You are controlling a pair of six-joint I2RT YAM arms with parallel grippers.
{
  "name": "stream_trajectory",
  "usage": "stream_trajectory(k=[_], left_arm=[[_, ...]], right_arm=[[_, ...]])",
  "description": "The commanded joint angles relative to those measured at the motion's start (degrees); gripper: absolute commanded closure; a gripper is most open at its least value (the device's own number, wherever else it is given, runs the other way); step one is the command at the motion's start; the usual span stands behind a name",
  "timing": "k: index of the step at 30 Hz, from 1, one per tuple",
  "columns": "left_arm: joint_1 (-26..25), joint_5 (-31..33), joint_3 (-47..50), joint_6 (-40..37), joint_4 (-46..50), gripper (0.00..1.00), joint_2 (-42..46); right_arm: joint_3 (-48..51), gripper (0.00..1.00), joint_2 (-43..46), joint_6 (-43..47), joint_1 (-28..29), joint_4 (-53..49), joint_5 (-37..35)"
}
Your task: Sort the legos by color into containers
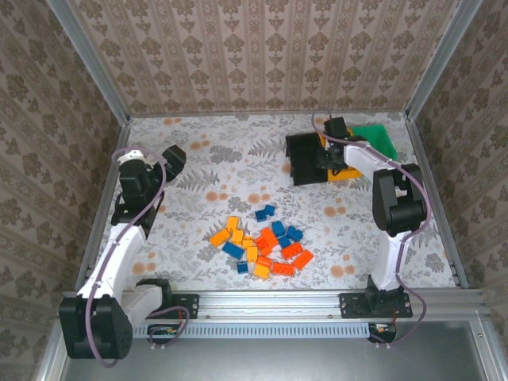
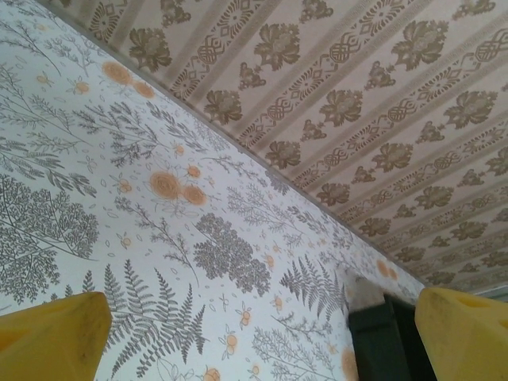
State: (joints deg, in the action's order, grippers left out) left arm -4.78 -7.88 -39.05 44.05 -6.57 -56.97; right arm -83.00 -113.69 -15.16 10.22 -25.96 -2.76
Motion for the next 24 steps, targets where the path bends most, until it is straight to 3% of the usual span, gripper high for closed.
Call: stream_trajectory(k=[1,5,16,24], left_arm=[[-1.1,0.7,-1.3,0.4,1.9,0.0,2.4],[-2.0,0.7,-1.0,0.7,3.2,0.0,4.1],[-3.4,2.5,2.7,1.2,5.2,0.0,10.1],[-3.4,2.1,3.4,1.9,6.5,0.0,11.7]], right_arm=[[-1.4,0.78,-2.4,-3.6,2.5,-3.4,-0.3],[-3.1,1.0,-3.2,-7.4,6.7,-4.3,-1.0],[-7.2,1.0,-4.9,-22.0,21.9,-4.5,-4.5],[-12.2,1.0,-8.1,-29.2,29.1,-7.2,-7.7]])
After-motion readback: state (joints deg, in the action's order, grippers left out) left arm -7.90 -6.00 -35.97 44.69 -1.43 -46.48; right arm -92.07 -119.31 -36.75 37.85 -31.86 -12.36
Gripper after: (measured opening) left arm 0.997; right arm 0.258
